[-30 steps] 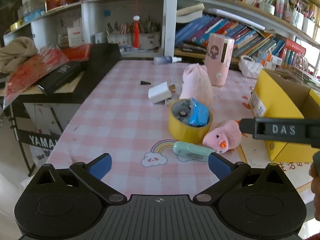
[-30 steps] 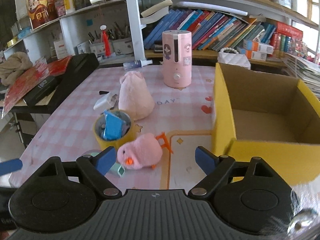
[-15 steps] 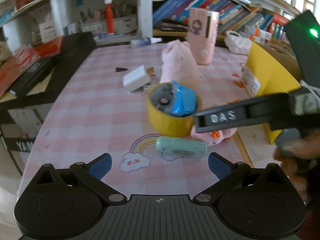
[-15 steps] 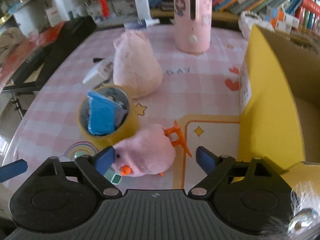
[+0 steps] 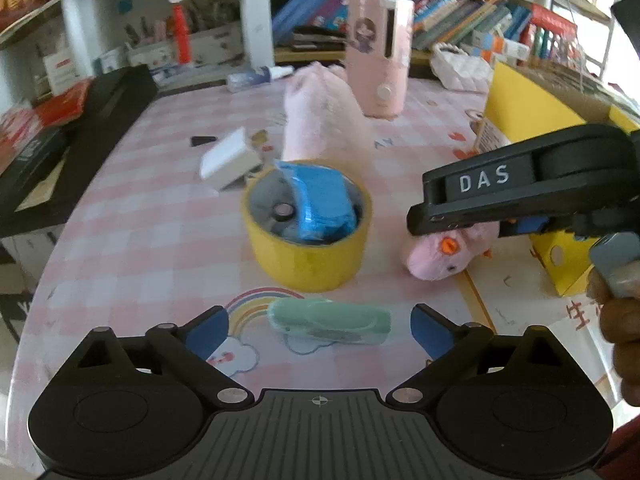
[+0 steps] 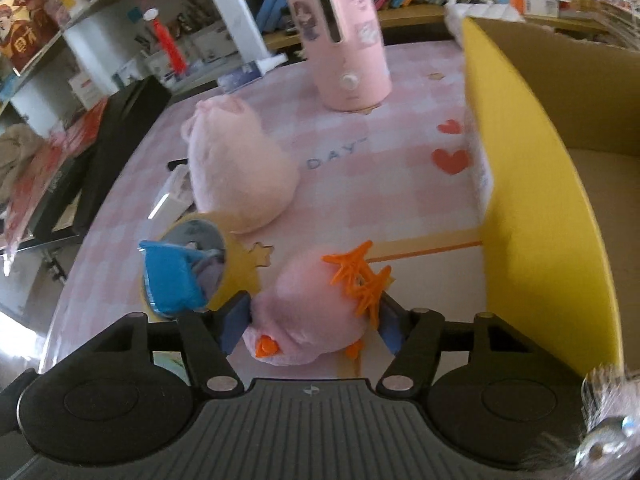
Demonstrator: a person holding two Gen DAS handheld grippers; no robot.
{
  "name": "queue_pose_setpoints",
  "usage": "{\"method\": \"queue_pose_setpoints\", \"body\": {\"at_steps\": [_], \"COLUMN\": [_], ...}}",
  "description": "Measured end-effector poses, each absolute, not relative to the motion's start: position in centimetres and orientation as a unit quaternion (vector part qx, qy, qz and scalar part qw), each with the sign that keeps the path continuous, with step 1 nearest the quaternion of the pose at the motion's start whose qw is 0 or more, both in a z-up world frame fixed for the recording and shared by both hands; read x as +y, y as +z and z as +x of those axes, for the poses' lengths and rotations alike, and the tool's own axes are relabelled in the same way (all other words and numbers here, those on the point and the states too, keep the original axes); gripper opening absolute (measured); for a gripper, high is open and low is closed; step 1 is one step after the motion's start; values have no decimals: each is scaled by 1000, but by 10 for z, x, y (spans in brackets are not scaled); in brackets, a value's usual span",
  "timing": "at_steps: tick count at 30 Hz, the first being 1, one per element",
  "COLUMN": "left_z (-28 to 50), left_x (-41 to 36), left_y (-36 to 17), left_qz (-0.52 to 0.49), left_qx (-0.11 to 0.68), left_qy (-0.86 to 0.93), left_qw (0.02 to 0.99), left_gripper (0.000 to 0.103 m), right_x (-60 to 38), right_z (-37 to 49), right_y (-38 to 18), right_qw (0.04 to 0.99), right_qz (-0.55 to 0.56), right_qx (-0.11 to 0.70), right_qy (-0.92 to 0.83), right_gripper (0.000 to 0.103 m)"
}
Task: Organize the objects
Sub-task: 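Grasp the mint-green stick with the left tool while the right tool grasps the pink plush pig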
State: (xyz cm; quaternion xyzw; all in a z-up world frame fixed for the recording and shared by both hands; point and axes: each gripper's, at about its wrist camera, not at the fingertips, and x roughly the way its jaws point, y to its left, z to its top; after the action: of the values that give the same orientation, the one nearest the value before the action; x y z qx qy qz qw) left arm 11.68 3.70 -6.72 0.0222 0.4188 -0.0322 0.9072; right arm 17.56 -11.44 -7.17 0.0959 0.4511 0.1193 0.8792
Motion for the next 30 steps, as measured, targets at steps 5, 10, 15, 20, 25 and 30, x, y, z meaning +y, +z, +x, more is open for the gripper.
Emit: {"method": "queue_pose_setpoints", "body": {"at_steps": [5,10,15,20,25,30], "left_z": [126,130,125,110,89,70], "left_x": [35,38,38,54,77,91], "left_y": [-76,-79,-77,-58,-35,-8], "left_qz": [28,28,33,8,-23,-40], "left_qx": [432,432,430,407,382,355], "left_qy": [-39,-42,-47,-25,8,22], "left_qw": [901,901,901,913,924,934], "left_gripper": [91,77,69,69,69,69], "right_x": [-128,-130,-121,-111,-100,-96], "right_z": [175,171,162,156,143,123], "right_y": [-71,-67,-59,-48,-36,-21], "right_qw": [885,884,888,896,903,911], "right_qz": [97,97,83,69,51,22], "right_qx": [445,443,429,410,390,365], "right_qy": [101,117,146,158,173,190], "right_gripper": [63,63,63,63,63,63]}}
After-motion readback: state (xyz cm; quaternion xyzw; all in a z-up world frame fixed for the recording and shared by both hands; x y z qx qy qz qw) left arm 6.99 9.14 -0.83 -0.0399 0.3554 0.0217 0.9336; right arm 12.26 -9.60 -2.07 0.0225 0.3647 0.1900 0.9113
